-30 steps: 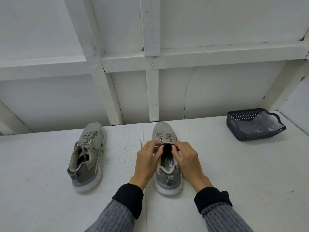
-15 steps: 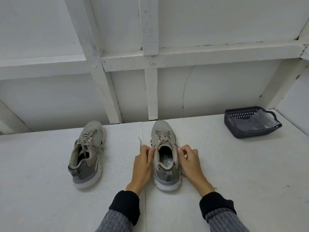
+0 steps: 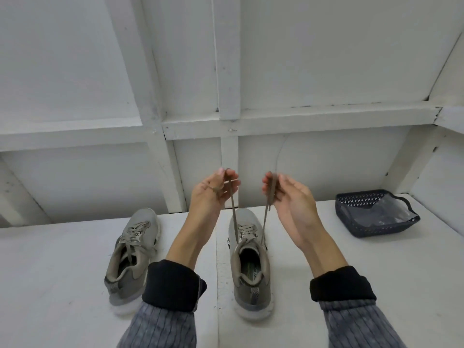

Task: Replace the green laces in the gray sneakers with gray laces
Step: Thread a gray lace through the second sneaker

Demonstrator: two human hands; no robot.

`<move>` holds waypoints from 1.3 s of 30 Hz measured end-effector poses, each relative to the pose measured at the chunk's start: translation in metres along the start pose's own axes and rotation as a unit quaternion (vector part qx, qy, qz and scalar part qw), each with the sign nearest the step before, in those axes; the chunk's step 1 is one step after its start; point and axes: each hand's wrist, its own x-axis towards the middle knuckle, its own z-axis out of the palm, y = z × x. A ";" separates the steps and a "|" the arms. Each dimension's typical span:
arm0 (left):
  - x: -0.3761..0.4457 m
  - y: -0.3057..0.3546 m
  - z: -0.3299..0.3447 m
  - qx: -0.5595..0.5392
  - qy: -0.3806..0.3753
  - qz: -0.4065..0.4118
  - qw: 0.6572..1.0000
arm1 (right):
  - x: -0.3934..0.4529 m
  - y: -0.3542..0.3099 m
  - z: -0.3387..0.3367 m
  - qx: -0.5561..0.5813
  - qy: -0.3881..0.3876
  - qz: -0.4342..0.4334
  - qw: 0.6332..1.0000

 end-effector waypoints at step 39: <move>-0.005 -0.054 -0.024 -0.266 -0.068 -0.253 0.928 | -0.017 0.021 -0.009 -0.150 0.036 -0.013 0.988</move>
